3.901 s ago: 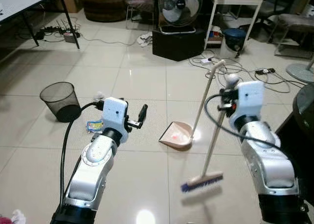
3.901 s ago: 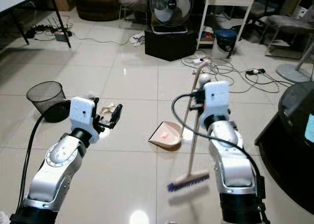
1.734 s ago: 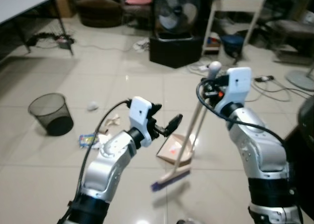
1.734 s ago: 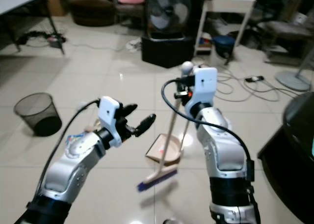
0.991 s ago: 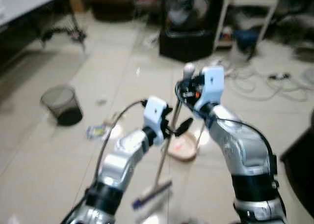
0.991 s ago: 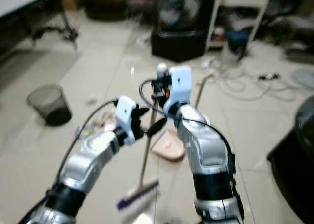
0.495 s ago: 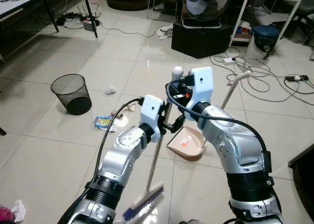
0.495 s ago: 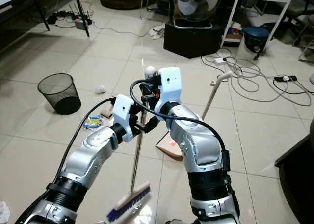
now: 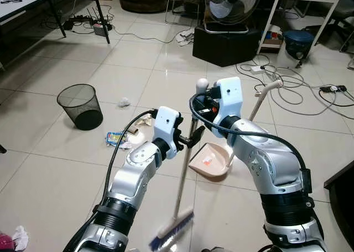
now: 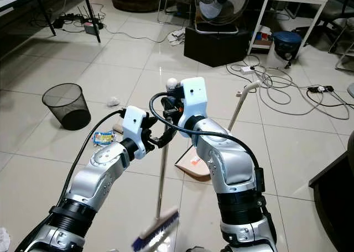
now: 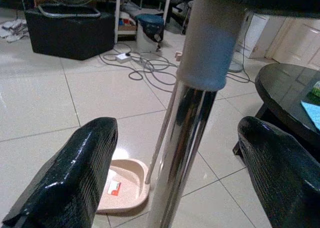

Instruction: Sweep floor

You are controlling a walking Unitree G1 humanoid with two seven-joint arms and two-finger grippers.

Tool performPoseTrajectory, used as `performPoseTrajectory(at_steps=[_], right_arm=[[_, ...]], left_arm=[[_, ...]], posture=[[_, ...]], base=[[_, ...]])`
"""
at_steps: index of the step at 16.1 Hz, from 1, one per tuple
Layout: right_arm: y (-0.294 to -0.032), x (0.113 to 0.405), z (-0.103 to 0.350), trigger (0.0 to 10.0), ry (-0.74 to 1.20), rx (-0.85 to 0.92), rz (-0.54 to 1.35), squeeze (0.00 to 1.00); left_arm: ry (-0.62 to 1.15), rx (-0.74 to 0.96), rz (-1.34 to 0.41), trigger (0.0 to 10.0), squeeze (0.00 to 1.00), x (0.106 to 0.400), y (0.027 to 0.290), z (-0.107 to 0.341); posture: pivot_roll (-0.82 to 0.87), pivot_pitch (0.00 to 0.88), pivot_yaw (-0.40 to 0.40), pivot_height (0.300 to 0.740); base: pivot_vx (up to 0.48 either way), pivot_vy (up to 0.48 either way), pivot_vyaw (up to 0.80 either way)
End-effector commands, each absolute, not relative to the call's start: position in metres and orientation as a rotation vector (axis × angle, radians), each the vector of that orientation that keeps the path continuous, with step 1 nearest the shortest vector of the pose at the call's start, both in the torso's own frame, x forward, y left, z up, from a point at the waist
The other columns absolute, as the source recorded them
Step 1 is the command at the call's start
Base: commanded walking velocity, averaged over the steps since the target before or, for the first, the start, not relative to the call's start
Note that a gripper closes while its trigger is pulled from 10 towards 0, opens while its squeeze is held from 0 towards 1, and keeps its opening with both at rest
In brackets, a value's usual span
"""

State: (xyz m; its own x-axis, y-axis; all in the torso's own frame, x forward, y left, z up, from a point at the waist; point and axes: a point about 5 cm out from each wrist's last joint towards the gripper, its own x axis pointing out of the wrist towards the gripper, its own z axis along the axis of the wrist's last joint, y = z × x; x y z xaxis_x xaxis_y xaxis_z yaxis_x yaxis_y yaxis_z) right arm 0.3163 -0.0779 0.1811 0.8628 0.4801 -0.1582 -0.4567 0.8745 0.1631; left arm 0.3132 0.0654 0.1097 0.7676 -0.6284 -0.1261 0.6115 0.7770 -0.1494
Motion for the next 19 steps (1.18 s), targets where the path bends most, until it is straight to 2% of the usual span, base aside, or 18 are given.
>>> performPoseTrajectory(at_steps=[1, 3, 4, 7, 12, 13, 14, 15, 19], right_arm=[[-0.073, 0.316, 0.2, 10.0, 0.133, 0.113, 0.528, 0.0], [-0.072, 0.315, 0.202, 10.0, 0.132, 0.112, 0.531, 0.0], [-0.072, 0.315, 0.202, 10.0, 0.133, 0.112, 0.531, 0.0], [-0.072, 0.315, 0.201, 10.0, 0.137, 0.111, 0.531, 0.0], [-0.069, 0.314, 0.202, 10.0, 0.14, 0.11, 0.537, 0.0], [-0.068, 0.314, 0.202, 10.0, 0.14, 0.11, 0.54, 0.0], [-0.068, 0.313, 0.202, 10.0, 0.138, 0.11, 0.542, 0.0], [-0.067, 0.313, 0.203, 10.0, 0.137, 0.11, 0.545, 0.0], [-0.065, 0.312, 0.203, 10.0, 0.136, 0.109, 0.552, 0.0]], left_arm=[[0.173, -0.106, -0.666, 0.0, 0.0, 0.314, 0.066, 0.108], [0.176, -0.121, -0.681, 0.0, 0.0, 0.314, 0.062, 0.108], [0.176, -0.124, -0.702, 10.0, 0.0, 0.313, 0.06, 0.108], [0.198, -0.115, -0.748, 10.0, 0.0, 0.309, 0.056, 0.106], [0.209, -0.104, -0.729, 10.0, 0.0, 0.312, 0.058, 0.102], [0.209, -0.109, -0.727, 9.1, 0.0, 0.313, 0.058, 0.102], [0.207, -0.113, -0.725, 3.7, 0.0, 0.313, 0.057, 0.102], [0.206, -0.119, -0.725, 0.0, 0.0, 0.313, 0.056, 0.102], [0.205, -0.133, -0.733, 0.0, 0.0, 0.312, 0.053, 0.1]], posture=[[-0.15, 0.0, -0.019, 0.74], [-0.16, 0.0, -0.015, 0.74], [-0.16, 0.0, -0.015, 0.74], [-0.16, 0.0, -0.013, 0.74], [-0.17, 0.0, -0.006, 0.74], [-0.17, 0.0, -0.007, 0.74], [-0.17, 0.0, -0.007, 0.74], [-0.17, 0.0, -0.005, 0.74], [-0.18, 0.0, -0.005, 0.74]], base=[[0.0, 0.0, 0.0], [0.0, 0.0, 0.0], [0.0, 0.0, 0.0], [0.0, 0.0, 0.0], [0.0, 0.0, 0.0], [0.0, 0.0, 0.0], [0.0, 0.0, 0.0], [0.0, 0.0, 0.0], [0.0, 0.0, 0.0]])
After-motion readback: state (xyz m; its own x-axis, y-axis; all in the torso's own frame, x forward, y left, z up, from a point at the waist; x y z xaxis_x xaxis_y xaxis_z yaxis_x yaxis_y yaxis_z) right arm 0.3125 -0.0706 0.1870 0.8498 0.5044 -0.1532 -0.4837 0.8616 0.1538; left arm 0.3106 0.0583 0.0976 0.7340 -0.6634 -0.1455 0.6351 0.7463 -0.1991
